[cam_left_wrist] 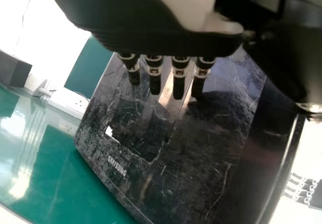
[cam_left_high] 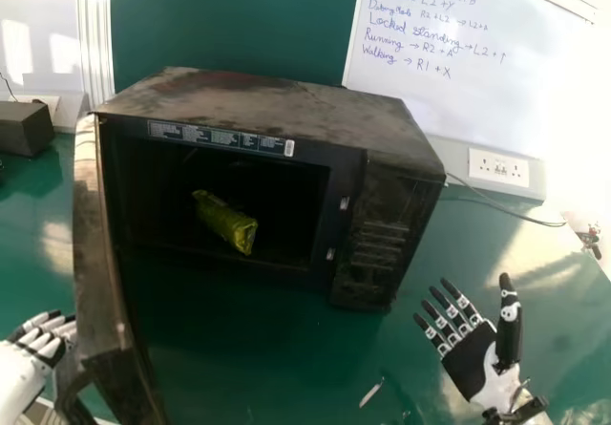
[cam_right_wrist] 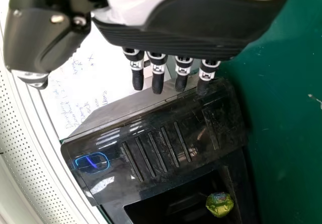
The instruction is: Put biscuit inside oven
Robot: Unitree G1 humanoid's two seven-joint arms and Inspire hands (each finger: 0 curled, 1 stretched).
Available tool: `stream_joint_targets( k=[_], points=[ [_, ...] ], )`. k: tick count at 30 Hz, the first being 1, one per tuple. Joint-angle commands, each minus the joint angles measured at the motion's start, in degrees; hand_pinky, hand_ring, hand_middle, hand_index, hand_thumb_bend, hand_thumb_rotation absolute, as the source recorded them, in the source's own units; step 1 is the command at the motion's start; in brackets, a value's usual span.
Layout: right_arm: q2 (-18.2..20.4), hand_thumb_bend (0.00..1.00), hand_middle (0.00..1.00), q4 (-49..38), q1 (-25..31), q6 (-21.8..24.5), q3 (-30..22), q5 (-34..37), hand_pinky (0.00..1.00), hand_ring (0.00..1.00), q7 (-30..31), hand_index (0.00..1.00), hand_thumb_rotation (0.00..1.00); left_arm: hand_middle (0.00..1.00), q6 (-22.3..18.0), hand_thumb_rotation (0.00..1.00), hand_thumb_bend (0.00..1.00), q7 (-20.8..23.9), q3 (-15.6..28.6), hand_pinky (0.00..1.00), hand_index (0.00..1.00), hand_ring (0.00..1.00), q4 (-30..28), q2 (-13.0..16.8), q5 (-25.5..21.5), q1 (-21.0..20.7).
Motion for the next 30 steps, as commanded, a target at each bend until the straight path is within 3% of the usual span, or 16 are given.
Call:
stream_joint_targets(
  k=[1,7,27,30],
  points=[
    [0.3,0.89,1.0,-0.7,-0.2,-0.3,0.1,-0.1,1.0,1.0,0.0,1.0,0.74,1.0,1.5,1.0,0.78,-0.4,-1.1,1.0,0.99,1.0,-0.9,1.7,0.4,-2.4],
    [0.2,0.92,1.0,-0.6,-0.2,-0.2,0.1,-0.1,1.0,1.0,0.4,1.0,0.7,1.0,3.8,1.0,0.78,-1.5,-1.4,1.0,0.99,1.0,-1.4,3.0,0.1,-3.7],
    [0.2,0.9,1.0,-0.6,0.0,0.0,0.2,0.1,1.0,1.0,0.6,1.0,0.84,1.0,4.9,1.0,0.78,-2.1,-3.0,1.0,0.98,1.0,2.1,7.9,-0.2,-8.3],
    [0.1,0.93,1.0,-0.5,0.0,-0.1,0.4,0.0,1.0,1.0,1.0,1.0,0.81,1.0,5.0,1.0,0.78,-2.1,-3.5,1.0,0.98,1.0,3.1,8.5,-0.3,-8.9]
  ],
)
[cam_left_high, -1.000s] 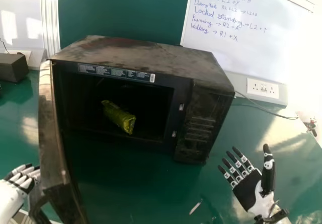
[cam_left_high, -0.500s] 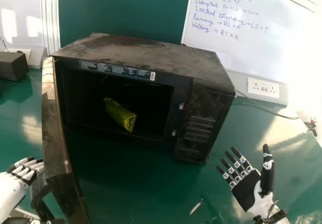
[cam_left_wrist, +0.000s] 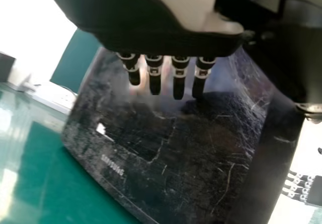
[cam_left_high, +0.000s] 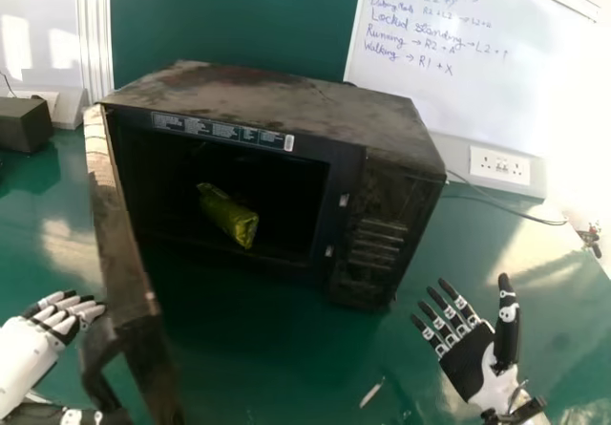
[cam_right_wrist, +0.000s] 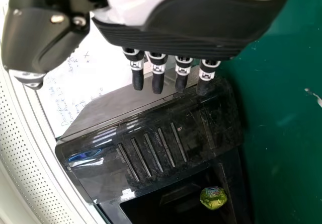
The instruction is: Put biscuit inside oven
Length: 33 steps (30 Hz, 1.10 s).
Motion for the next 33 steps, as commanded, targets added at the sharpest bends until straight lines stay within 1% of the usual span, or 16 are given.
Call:
stream_joint_targets(
  k=[1,4,10,17,21,24,33],
  points=[
    [-0.1,0.94,1.0,-0.4,-0.1,-0.2,0.2,-0.1,1.0,1.0,0.8,1.0,0.81,1.0,0.5,1.0,0.78,-0.3,-1.0,1.0,0.98,1.0,1.0,1.2,-0.3,-1.2],
    [-0.1,0.95,1.0,-0.2,-0.1,-0.4,0.2,-0.1,1.0,1.0,1.1,1.0,0.8,1.0,0.4,1.0,0.78,-0.4,-1.3,1.0,0.98,1.0,1.8,1.8,-0.4,-1.7],
    [0.1,0.91,1.0,-0.4,-0.1,0.0,0.1,0.2,1.0,1.0,0.9,1.0,0.83,1.0,-1.3,1.0,0.77,0.1,-1.7,1.0,0.98,1.0,4.0,2.7,0.0,-3.2],
    [0.3,0.88,1.0,-0.4,0.0,-0.2,0.1,0.1,1.0,1.0,1.0,1.0,0.86,1.0,-2.1,1.0,0.78,-0.2,-1.9,1.0,0.98,1.0,5.6,3.9,0.3,-4.6],
    [0.1,0.89,1.0,-0.4,-0.2,-0.2,0.2,-0.2,1.0,1.0,0.7,1.0,0.84,1.0,-1.5,1.0,0.78,-0.5,-2.0,1.0,0.97,1.0,5.4,4.4,0.2,-5.1],
    [0.1,0.89,1.0,-0.7,-0.2,0.1,0.2,-0.2,1.0,1.0,0.3,1.0,0.86,1.0,-1.2,1.0,0.78,-0.7,-2.2,1.0,0.96,1.0,5.5,4.9,0.0,-5.4],
    [0.3,0.89,1.0,-0.5,-0.2,0.0,0.3,-0.2,1.0,1.0,0.8,1.0,0.86,1.0,-0.3,1.0,0.78,-1.4,-3.0,1.0,0.97,1.0,6.8,7.5,0.0,-7.6]
  ],
)
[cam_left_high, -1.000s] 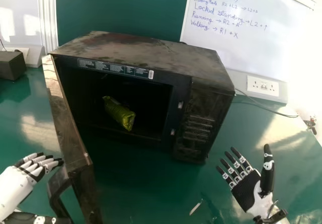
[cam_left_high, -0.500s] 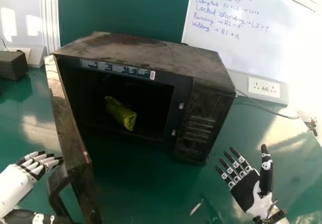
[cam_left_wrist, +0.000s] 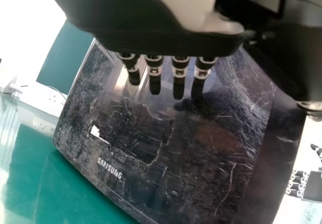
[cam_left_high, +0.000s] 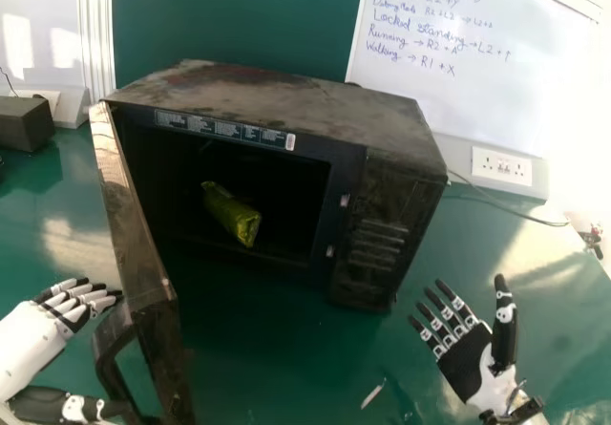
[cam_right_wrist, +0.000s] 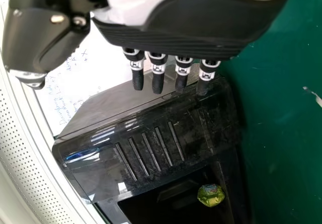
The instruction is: Put biscuit inside oven
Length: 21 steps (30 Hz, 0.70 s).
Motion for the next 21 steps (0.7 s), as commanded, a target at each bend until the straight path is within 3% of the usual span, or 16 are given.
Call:
stream_joint_targets(
  k=[1,5,13,21],
  points=[
    [0.2,0.9,1.0,-0.5,-0.2,0.0,0.0,0.3,1.0,1.0,0.4,1.0,0.86,1.0,1.4,1.0,0.78,-1.1,-1.3,1.0,0.97,1.0,0.8,1.7,0.4,-1.5],
    [0.2,0.9,1.0,-0.4,-0.1,-0.2,0.1,0.2,0.99,1.0,0.5,1.0,0.87,1.0,1.8,1.0,0.78,-0.9,-2.1,1.0,0.98,1.0,1.6,2.4,0.1,-2.9],
    [0.5,0.93,1.0,-0.7,-0.1,0.1,0.0,0.5,0.87,1.0,0.3,1.0,0.86,1.0,3.4,1.0,0.78,-1.2,-4.0,1.0,0.98,1.0,2.7,4.2,0.6,-5.9],
    [0.5,0.94,1.0,-0.9,0.0,0.4,-0.1,0.4,0.81,1.0,0.0,1.0,0.83,1.0,2.2,1.0,0.78,-0.8,-6.0,1.0,0.98,1.0,5.0,5.4,0.4,-8.6]
  ],
)
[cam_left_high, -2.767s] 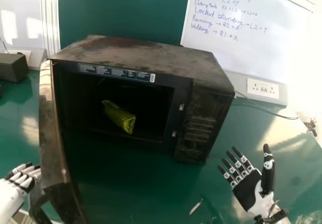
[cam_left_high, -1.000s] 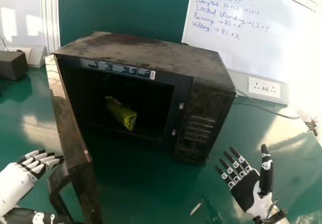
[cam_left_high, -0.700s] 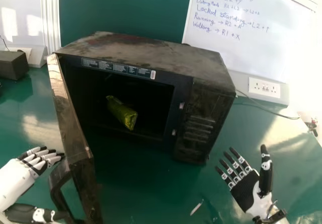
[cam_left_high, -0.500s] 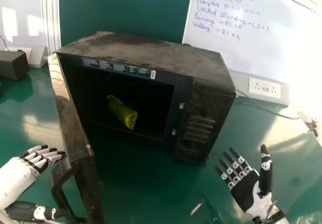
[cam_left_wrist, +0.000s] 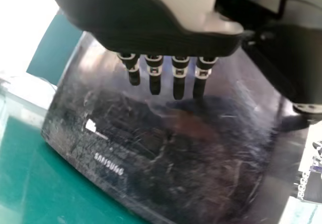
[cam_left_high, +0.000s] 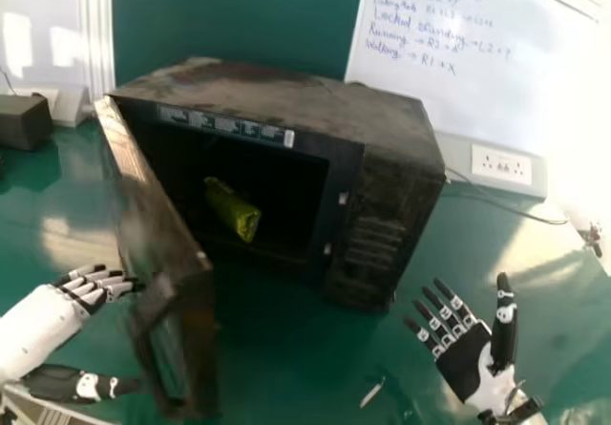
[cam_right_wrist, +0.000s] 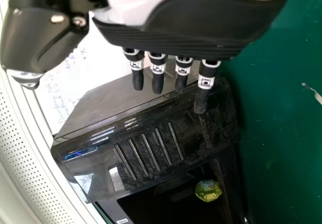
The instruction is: Put biscuit inside oven
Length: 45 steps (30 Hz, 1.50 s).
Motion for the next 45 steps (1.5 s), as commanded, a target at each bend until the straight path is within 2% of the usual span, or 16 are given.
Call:
stream_joint_targets(
  k=[1,8,12,18,27,33,35,39,41,45],
  points=[
    [0.1,0.94,1.0,-0.5,0.0,0.1,-0.1,0.3,0.81,1.0,0.0,1.0,0.82,1.0,0.0,1.0,0.78,-0.3,-1.1,1.0,0.98,1.0,1.1,1.0,0.2,-0.9],
    [0.1,0.93,1.0,-0.6,0.1,0.2,-0.2,0.5,0.77,1.0,0.2,1.0,0.75,1.0,0.5,1.0,0.78,-0.8,-0.2,1.0,0.98,1.0,2.0,2.3,0.0,-0.7],
    [0.2,0.92,1.0,-0.9,0.1,0.6,-0.2,0.7,0.79,1.0,-0.4,1.0,0.76,1.0,0.4,1.0,0.78,-0.4,-0.3,1.0,0.99,1.0,2.9,2.9,-0.4,-1.4],
    [0.3,0.95,1.0,-1.0,0.1,0.5,-0.1,0.5,0.83,1.0,-0.2,1.0,0.85,1.0,0.7,1.0,0.78,-0.6,-1.0,1.0,0.98,1.0,3.7,3.8,0.0,-3.2],
    [0.4,0.98,1.0,-1.1,0.3,0.4,0.0,0.2,0.85,1.0,-0.2,1.0,0.87,1.0,3.5,1.0,0.77,-2.8,-2.6,1.0,0.97,1.0,4.3,6.4,-1.2,-5.9],
    [0.6,1.0,1.0,-0.9,0.1,0.4,-0.1,0.5,0.89,1.0,-0.3,1.0,0.83,1.0,4.1,1.0,0.77,-3.3,-3.8,1.0,0.97,1.0,5.3,7.2,-2.3,-7.8],
    [0.5,0.98,1.0,-0.9,0.1,0.3,0.0,0.2,0.91,1.0,-0.1,1.0,0.83,1.0,3.3,1.0,0.77,-3.1,-4.3,1.0,0.97,1.0,6.2,7.3,-2.6,-8.6],
    [0.3,0.96,1.0,-0.6,0.1,0.2,0.2,0.1,0.9,1.0,0.5,1.0,0.88,1.0,-0.6,1.0,0.78,-1.9,-5.4,1.0,0.97,1.0,9.7,7.4,-2.8,-10.7],
    [0.4,0.96,1.0,-0.5,0.1,0.2,0.1,0.1,0.91,1.0,0.5,1.0,0.91,1.0,-2.8,1.0,0.78,-1.4,-6.0,1.0,0.97,1.0,11.8,7.4,-2.8,-12.0],
    [0.4,0.99,1.0,-0.6,0.2,0.3,0.1,0.1,0.94,1.0,0.5,1.0,0.95,1.0,-4.3,1.0,0.78,-0.8,-6.9,1.0,0.98,1.0,13.6,7.5,-2.5,-14.0]
  ],
)
